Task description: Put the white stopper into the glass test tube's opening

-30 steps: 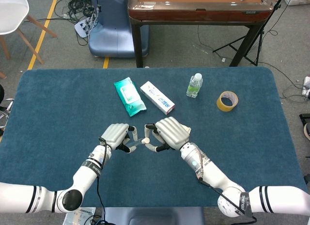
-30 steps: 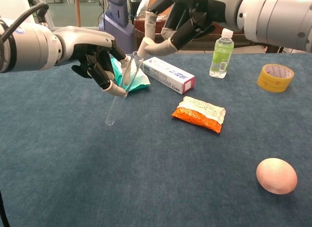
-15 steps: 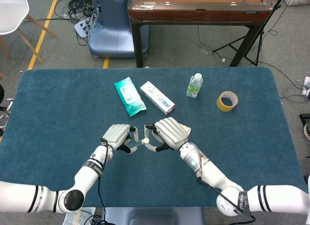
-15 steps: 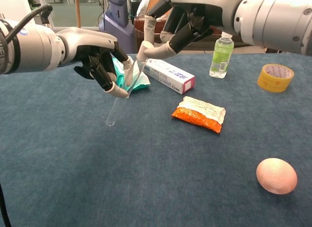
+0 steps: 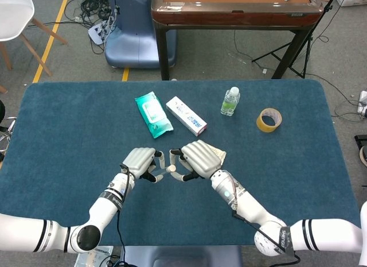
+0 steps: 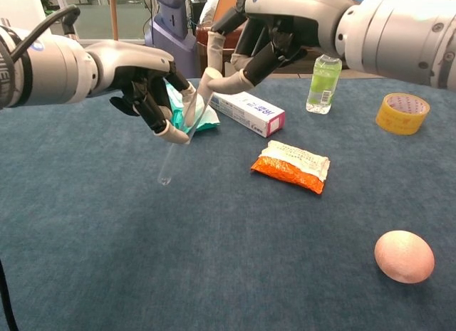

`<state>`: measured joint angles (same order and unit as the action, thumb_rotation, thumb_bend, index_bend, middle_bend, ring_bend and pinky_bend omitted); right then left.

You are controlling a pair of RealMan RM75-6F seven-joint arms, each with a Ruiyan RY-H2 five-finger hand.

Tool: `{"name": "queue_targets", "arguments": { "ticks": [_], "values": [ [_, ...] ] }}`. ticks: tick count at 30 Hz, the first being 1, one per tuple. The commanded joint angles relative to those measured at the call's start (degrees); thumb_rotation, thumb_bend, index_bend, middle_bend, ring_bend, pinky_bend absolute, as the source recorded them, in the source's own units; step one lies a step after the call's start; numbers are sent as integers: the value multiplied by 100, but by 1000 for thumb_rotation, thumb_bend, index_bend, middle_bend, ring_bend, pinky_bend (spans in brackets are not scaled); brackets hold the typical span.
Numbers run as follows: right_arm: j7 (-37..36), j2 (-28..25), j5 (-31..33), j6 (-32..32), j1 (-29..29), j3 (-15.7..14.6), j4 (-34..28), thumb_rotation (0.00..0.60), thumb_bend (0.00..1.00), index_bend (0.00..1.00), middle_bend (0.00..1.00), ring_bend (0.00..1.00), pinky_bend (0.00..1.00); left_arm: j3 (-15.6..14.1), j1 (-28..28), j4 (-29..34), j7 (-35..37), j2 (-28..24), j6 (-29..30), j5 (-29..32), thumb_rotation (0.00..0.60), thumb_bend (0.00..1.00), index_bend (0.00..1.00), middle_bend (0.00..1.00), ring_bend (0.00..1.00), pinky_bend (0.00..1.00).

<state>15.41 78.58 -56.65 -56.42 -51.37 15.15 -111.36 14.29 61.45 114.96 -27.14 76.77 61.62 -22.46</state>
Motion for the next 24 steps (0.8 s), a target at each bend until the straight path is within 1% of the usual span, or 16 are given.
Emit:
{"name": "queue_targets", "arguments": {
  "ticks": [1, 14, 16, 19, 22, 24],
  "values": [
    [12, 13, 17, -1, -11, -5, 10, 600, 355, 612, 912, 977, 1000, -7, 8, 4, -12, -5, 4, 10, 600, 270, 654, 1000, 1000, 1000],
    [137, 24, 118, 37, -83, -56, 69, 600, 357, 613, 911, 977, 1000, -62, 35, 49, -90, -73, 56, 65, 600, 270, 655, 1000, 1000, 1000],
    [129, 8, 118, 59, -87, -64, 73, 600, 357, 600, 910, 977, 1000, -75, 38, 37, -102, -76, 55, 74, 600, 270, 655, 1000, 1000, 1000],
    [135, -12, 96, 88, -92, -92, 102, 600, 357, 500, 909, 976, 1000, -95, 38, 15, -113, -71, 57, 69, 600, 270, 654, 1000, 1000, 1000],
    [113, -21, 90, 91, -90, -92, 124, 600, 352, 355, 909, 971, 1000, -118, 39, -13, -126, -58, 52, 62, 600, 270, 655, 1000, 1000, 1000],
    [103, -19, 88, 93, -91, -94, 135, 600, 326, 308, 909, 971, 1000, -134, 41, -31, -139, -53, 47, 61, 600, 270, 655, 1000, 1000, 1000]
  ]
}}
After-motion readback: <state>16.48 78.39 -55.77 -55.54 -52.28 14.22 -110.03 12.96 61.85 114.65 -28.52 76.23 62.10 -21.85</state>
